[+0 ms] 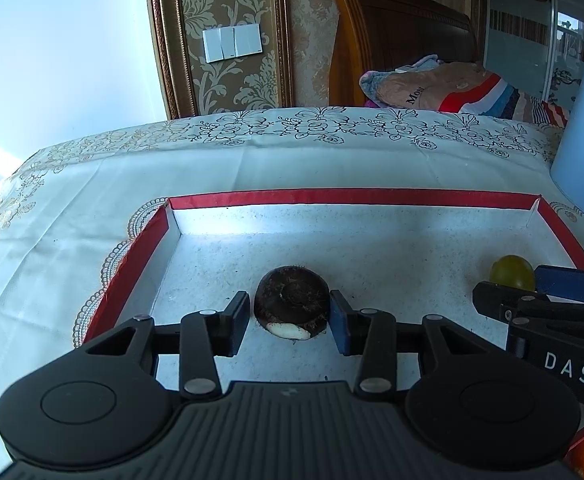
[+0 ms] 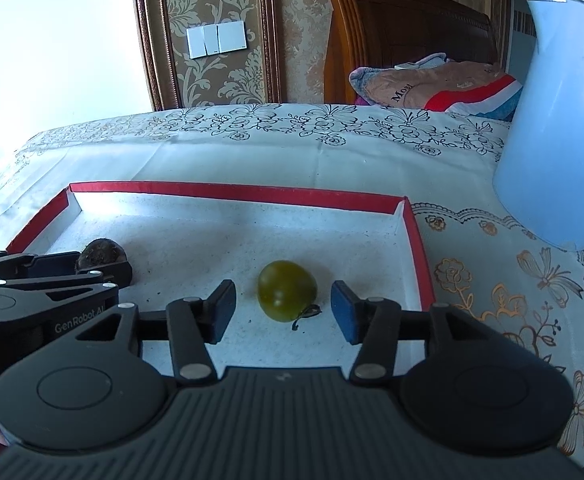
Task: Organize fruits
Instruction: 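Open right tool to drop the green tomato while left tool releases the dark fruit, then withdraw both open tools from the tray back toward the loose produce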
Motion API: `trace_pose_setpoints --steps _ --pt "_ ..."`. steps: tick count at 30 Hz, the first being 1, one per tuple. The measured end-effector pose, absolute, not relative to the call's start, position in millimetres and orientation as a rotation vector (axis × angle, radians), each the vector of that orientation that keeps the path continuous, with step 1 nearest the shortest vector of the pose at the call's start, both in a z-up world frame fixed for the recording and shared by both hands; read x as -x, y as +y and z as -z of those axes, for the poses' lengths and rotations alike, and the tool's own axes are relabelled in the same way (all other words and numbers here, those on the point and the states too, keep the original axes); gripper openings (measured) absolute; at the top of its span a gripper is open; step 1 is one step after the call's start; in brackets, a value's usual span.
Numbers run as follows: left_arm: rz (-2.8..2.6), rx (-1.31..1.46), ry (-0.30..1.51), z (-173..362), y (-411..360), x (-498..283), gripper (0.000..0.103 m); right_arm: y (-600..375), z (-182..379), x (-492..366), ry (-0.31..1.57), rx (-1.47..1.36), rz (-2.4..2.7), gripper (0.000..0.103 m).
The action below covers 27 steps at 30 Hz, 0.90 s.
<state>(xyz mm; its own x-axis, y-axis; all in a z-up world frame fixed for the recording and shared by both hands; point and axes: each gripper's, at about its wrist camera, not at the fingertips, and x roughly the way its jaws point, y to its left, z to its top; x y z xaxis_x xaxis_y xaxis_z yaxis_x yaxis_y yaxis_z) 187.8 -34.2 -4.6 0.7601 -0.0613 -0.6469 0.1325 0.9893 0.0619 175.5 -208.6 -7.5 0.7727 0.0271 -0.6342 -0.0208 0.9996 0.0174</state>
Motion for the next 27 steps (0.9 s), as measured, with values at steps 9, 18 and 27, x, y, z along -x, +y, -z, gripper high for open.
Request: trace_pose_setpoints --steps 9,18,27 --pt "0.109 -0.087 0.694 2 -29 -181 0.041 -205 4 -163 0.661 0.005 -0.03 0.062" --pt "0.105 -0.092 0.673 -2 -29 -171 0.041 -206 1 -152 0.643 -0.001 -0.026 0.075" --pt "0.098 -0.098 0.66 -4 -29 -167 0.041 -205 2 -148 0.644 0.003 -0.03 0.076"
